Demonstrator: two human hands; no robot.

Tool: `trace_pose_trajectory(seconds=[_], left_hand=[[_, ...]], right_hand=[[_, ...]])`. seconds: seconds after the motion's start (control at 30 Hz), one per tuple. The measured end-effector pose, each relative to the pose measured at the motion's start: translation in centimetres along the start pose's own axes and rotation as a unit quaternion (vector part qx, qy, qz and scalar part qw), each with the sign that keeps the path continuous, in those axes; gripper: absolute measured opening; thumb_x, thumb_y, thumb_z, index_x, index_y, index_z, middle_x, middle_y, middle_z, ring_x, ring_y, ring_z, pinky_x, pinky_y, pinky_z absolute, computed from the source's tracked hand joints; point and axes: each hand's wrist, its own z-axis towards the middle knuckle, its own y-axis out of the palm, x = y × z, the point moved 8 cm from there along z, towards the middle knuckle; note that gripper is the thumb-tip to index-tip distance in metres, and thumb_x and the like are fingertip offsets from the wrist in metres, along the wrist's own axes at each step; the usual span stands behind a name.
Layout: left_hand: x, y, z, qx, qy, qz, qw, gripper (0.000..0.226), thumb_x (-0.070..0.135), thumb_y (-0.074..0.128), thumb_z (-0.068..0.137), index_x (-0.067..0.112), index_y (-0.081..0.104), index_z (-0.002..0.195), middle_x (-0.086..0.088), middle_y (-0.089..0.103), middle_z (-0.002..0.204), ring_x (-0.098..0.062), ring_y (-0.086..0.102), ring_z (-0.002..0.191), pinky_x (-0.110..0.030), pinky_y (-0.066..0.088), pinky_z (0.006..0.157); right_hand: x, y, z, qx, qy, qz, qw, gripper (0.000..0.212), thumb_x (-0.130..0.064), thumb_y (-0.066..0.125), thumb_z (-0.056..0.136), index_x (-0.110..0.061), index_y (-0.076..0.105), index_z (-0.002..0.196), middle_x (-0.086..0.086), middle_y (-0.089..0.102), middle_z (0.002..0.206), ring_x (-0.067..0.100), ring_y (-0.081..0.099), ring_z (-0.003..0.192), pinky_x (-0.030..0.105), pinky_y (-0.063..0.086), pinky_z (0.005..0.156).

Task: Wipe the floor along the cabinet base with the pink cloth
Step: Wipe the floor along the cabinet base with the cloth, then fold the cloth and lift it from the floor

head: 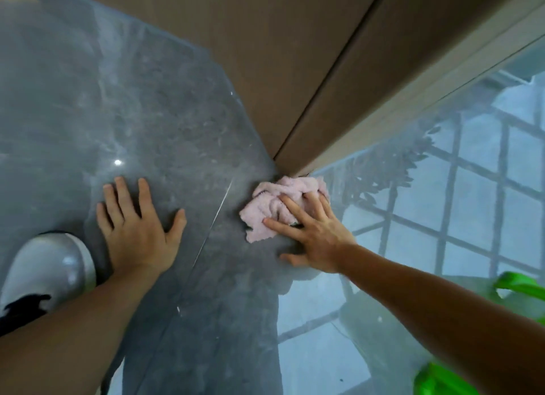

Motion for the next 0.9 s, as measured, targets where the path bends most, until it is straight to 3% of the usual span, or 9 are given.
trace_pose_trajectory(seconds=[0.1,0.2,0.37,0.53,0.67,0.73,0.8,0.83,0.9], left_hand=[[-0.1,0.1,0.1,0.007,0.0,-0.013,1.0,0.086,0.065,0.035,0.087,0.013,0.019,0.153,-0.027,0.018,0.161,-0.045,0.014,0.15,-0.06,0.013,0.119],[0.0,0.0,0.0,0.01,0.011,-0.014,1.0,0.085,0.066,0.033,0.088,0.013,0.019,0.153,-0.028,0.018,0.161,-0.046,0.015,0.15,-0.061,0.013,0.119],[0.2,0.0,0.0,0.007,0.01,0.0,1.0,0.084,0.067,0.031,0.089,0.013,0.019,0.153,-0.03,0.019,0.16,-0.047,0.017,0.148,-0.061,0.013,0.118],[0.9,-0.5,-0.2,-0.031,-0.004,-0.009,0.999,0.086,0.065,0.033,0.089,0.008,0.023,0.151,-0.033,0.02,0.159,-0.05,0.018,0.148,-0.064,0.013,0.118],[2.6,-1.0,0.7,-0.179,-0.134,-0.046,0.974,0.096,0.069,0.042,0.086,0.005,0.02,0.153,-0.029,0.01,0.163,-0.048,0.007,0.15,-0.066,0.01,0.117],[6.2,-2.8,1.3,-0.219,-0.145,-0.074,0.962,0.081,0.063,0.041,0.091,0.004,0.038,0.146,-0.028,0.025,0.158,-0.048,0.022,0.144,-0.062,0.023,0.114],[11.6,-4.2,1.1,-0.281,-0.127,-0.194,0.931,0.063,0.051,0.041,0.097,0.001,0.055,0.133,-0.029,0.049,0.144,-0.046,0.044,0.133,-0.054,0.036,0.11],[14.6,-4.6,-0.4,-0.359,-0.161,-0.298,0.87,0.06,0.05,0.041,0.098,0.002,0.062,0.126,-0.028,0.06,0.133,-0.044,0.054,0.123,-0.052,0.041,0.105],[21.2,-6.3,-6.1,-0.57,-0.251,-0.444,0.644,0.072,0.067,0.038,0.09,0.007,0.075,0.104,-0.02,0.073,0.105,-0.038,0.065,0.097,-0.05,0.052,0.088]], right_hand=[[6.9,0.6,-1.3,-0.045,0.01,-0.049,0.998,0.072,-0.078,0.028,0.082,-0.059,0.0,0.144,0.007,0.032,0.158,0.055,0.025,0.138,0.072,0.005,0.113],[16.7,0.7,-3.6,-0.086,0.192,-0.043,0.977,0.071,-0.09,0.007,0.074,-0.066,-0.011,0.138,0.001,0.015,0.164,0.051,-0.001,0.145,0.063,-0.012,0.113],[22.2,-0.4,-5.2,-0.105,0.41,0.097,0.901,0.092,-0.094,0.005,0.066,-0.052,0.005,0.148,-0.004,-0.005,0.165,0.04,-0.016,0.147,0.065,-0.006,0.115],[6.7,-0.5,-1.6,-0.076,0.289,0.158,0.941,0.098,-0.085,0.02,0.071,-0.035,0.007,0.154,0.0,0.011,0.164,0.051,-0.01,0.145,0.067,-0.006,0.115],[-3.6,-3.8,0.7,-0.022,0.131,0.233,0.963,0.07,-0.054,0.058,0.085,-0.03,0.036,0.148,0.002,0.037,0.156,0.043,0.014,0.143,0.053,0.011,0.118],[-2.8,-7.2,0.3,0.05,0.147,0.415,0.896,0.042,-0.027,0.07,0.084,-0.022,0.065,0.126,0.003,0.066,0.128,0.026,0.052,0.122,0.035,0.039,0.107],[-0.5,-8.9,-2.4,0.096,0.235,0.644,0.722,0.026,-0.004,0.07,0.083,-0.015,0.076,0.106,-0.005,0.076,0.09,0.011,0.068,0.083,0.025,0.058,0.078],[0.1,-9.7,-4.2,0.12,0.256,0.729,0.623,0.028,0.005,0.066,0.083,-0.014,0.076,0.1,-0.007,0.075,0.078,0.008,0.068,0.07,0.022,0.059,0.064],[1.0,-11.4,-8.9,0.189,0.275,0.821,0.463,0.035,0.014,0.058,0.084,-0.016,0.076,0.085,-0.004,0.073,0.07,0.01,0.068,0.061,0.024,0.057,0.055]])
